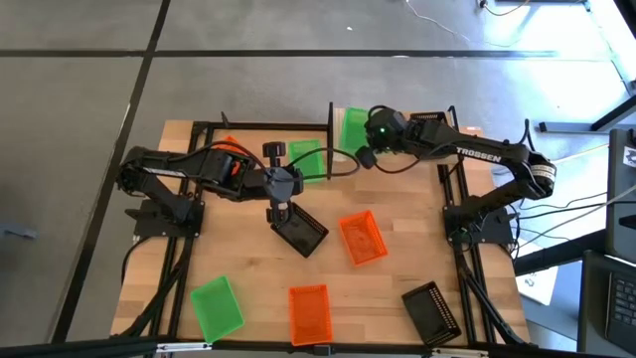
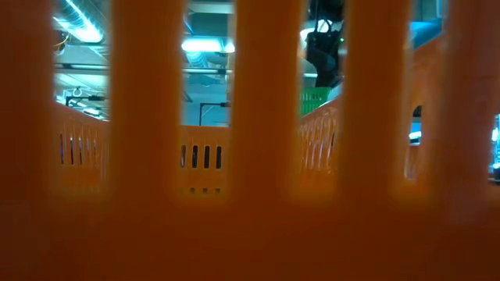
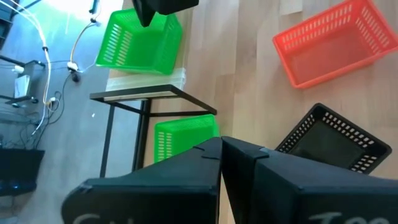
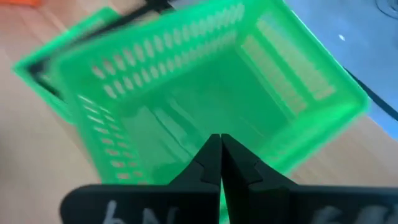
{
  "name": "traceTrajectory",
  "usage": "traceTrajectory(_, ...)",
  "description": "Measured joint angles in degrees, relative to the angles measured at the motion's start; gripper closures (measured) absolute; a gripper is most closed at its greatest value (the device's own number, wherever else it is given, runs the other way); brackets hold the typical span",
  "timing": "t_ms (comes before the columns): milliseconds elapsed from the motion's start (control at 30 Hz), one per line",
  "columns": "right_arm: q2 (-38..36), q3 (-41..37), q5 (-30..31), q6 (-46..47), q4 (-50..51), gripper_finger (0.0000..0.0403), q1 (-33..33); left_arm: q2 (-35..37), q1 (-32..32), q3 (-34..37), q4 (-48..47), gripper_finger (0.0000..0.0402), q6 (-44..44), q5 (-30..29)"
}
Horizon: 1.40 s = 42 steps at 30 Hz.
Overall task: Stack baskets on shelf by color
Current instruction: Put the middle green bin on the shelf
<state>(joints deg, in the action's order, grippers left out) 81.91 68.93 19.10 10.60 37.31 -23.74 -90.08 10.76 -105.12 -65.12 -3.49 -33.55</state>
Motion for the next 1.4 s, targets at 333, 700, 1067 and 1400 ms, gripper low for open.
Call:
traceTrajectory(333,0.0,0.0,2.3,1.1,3.9,0.0403,0.0,0.0,0.0,0.0,0.0,0.0401,0.1,0.0)
traceTrajectory(700,-0.2,4.9,4.3,1.7,11.5,0.0403,0.0,0.0,0.0,0.0,0.0,0.0401,0.1,0.0)
traceTrajectory(1067,-0.2,6.7,0.2,3.4,10.6,0.0403,1.1,0.0,0.0,0.0,0.0,0.0401,0.1,1.1)
traceTrajectory(1400,0.7,6.7,-0.1,5.9,16.3,0.0403,1.1,0.0,0.0,0.0,0.1,0.0402,0.3,1.1)
